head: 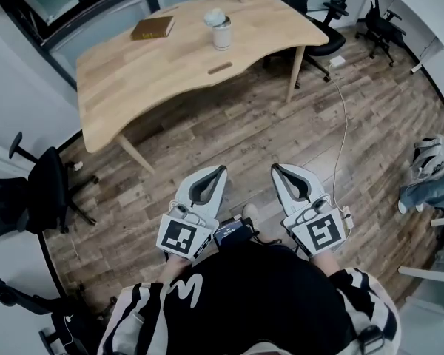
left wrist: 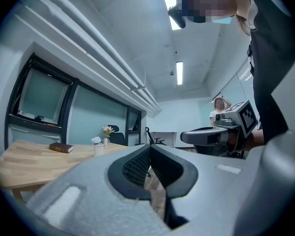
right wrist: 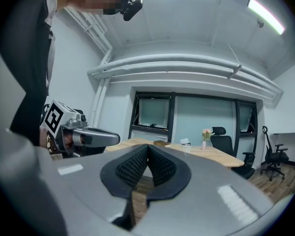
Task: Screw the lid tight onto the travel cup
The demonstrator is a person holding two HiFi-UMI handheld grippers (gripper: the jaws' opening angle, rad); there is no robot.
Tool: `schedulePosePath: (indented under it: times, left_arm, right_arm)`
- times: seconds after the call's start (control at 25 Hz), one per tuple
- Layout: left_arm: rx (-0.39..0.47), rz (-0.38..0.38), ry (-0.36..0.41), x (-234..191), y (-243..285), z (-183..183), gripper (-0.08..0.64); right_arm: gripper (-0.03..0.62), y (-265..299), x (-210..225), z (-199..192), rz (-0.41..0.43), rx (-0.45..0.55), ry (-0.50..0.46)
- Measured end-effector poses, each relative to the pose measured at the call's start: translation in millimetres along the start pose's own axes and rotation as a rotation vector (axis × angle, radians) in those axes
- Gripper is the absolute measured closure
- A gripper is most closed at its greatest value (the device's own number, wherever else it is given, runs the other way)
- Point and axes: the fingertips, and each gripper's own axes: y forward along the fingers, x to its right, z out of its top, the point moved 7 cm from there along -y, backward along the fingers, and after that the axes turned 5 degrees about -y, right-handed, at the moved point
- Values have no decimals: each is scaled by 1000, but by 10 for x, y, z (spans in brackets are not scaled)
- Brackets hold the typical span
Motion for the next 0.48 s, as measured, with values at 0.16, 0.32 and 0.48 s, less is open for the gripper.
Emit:
schedulePosePath:
  times: [0.16, 0.32, 0.48]
  left_arm:
    - [-5, 13, 1, -120, 239, 25, 558]
    - [-4, 31, 4, -233, 491, 62, 558]
    - [-5, 45, 0, -338, 738, 50, 558]
  right_arm:
    - [591, 171, 232, -34, 32, -5, 17]
    - [591, 333, 492, -57, 51, 9, 33]
    - [592, 489, 707, -123, 70, 3, 4]
